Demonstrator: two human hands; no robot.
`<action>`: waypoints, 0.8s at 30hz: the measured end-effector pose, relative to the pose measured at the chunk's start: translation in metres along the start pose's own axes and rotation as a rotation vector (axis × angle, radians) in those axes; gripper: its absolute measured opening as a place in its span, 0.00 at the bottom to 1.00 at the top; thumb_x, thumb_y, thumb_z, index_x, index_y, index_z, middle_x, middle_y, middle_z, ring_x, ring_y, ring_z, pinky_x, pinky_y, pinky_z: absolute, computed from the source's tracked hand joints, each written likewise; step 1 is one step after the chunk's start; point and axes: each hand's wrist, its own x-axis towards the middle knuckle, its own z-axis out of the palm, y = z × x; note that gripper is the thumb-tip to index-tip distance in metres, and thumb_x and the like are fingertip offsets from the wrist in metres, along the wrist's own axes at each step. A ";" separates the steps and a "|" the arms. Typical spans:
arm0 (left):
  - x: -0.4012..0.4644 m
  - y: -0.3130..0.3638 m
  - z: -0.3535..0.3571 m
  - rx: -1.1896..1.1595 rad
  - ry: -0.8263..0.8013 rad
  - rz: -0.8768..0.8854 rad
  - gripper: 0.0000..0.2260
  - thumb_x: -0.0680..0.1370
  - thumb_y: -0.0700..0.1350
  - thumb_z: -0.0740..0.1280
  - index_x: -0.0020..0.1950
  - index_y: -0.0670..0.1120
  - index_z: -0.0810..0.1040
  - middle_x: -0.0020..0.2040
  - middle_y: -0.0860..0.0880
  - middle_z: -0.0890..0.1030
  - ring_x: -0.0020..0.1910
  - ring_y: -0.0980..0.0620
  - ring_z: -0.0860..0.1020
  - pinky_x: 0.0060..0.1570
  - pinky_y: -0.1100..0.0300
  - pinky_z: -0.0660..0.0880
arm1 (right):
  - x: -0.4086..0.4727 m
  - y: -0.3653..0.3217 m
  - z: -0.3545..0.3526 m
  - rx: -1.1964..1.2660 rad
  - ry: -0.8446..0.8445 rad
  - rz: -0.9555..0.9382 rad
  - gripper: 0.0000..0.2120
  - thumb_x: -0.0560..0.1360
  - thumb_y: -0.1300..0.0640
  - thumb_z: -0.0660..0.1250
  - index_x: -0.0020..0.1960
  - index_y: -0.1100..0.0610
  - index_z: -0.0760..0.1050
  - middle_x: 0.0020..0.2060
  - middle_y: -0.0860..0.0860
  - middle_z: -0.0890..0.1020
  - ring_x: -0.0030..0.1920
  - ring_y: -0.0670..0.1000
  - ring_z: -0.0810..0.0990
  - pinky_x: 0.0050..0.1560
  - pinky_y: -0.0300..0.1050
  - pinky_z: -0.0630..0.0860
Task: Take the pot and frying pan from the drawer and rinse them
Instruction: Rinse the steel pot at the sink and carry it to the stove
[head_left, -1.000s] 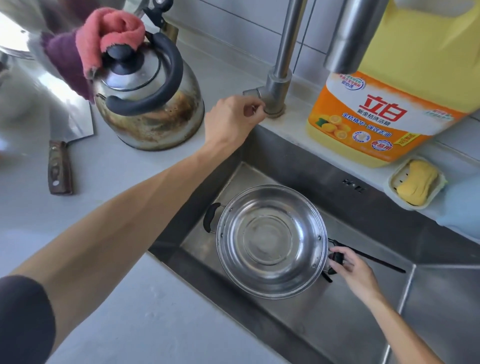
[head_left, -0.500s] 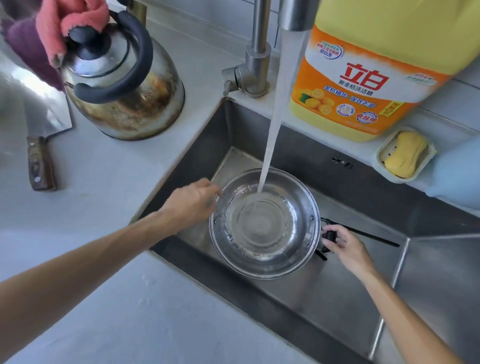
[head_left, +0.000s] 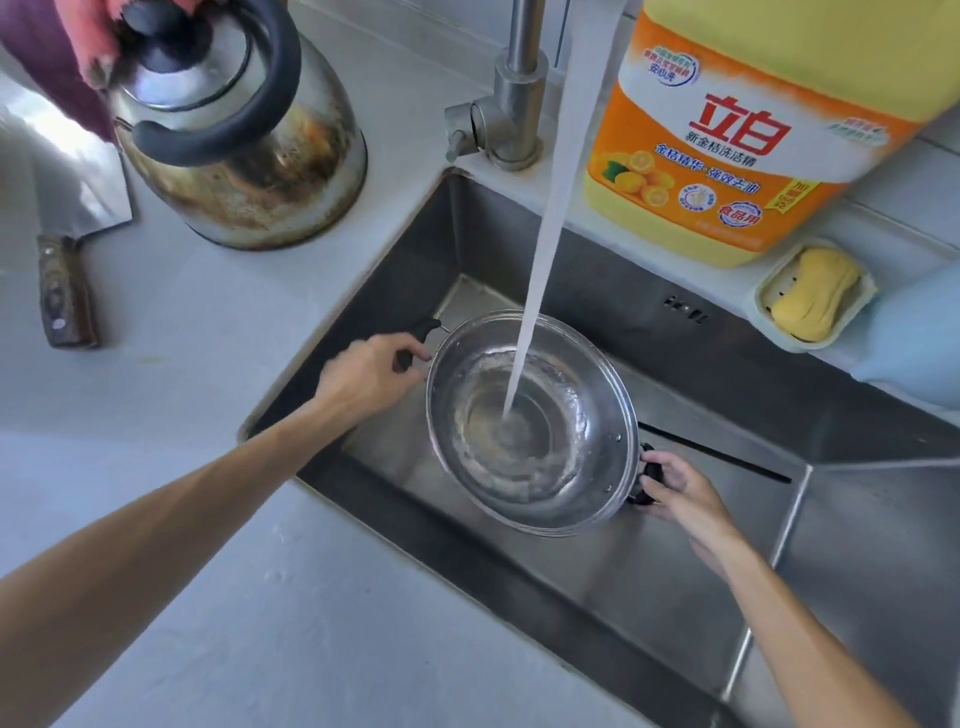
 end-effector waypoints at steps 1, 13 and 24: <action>-0.005 0.005 -0.010 0.014 0.017 0.025 0.10 0.74 0.54 0.64 0.55 0.60 0.77 0.41 0.54 0.79 0.41 0.52 0.77 0.39 0.57 0.70 | -0.003 0.000 -0.003 0.015 -0.016 0.010 0.12 0.76 0.68 0.62 0.51 0.53 0.76 0.49 0.57 0.81 0.40 0.47 0.82 0.39 0.37 0.81; -0.022 -0.033 0.017 -0.220 -0.419 -0.057 0.04 0.76 0.50 0.68 0.48 0.53 0.73 0.43 0.45 0.85 0.40 0.49 0.83 0.45 0.56 0.75 | -0.072 -0.122 -0.049 -0.435 -0.098 -0.345 0.15 0.73 0.66 0.68 0.48 0.45 0.80 0.46 0.41 0.85 0.41 0.39 0.82 0.42 0.28 0.76; -0.036 -0.019 -0.016 -0.415 0.401 0.111 0.12 0.74 0.45 0.68 0.40 0.51 0.63 0.32 0.51 0.71 0.30 0.53 0.67 0.35 0.64 0.67 | -0.081 -0.121 -0.029 -0.247 0.051 -0.607 0.17 0.73 0.67 0.67 0.44 0.43 0.75 0.37 0.40 0.80 0.38 0.40 0.76 0.44 0.29 0.74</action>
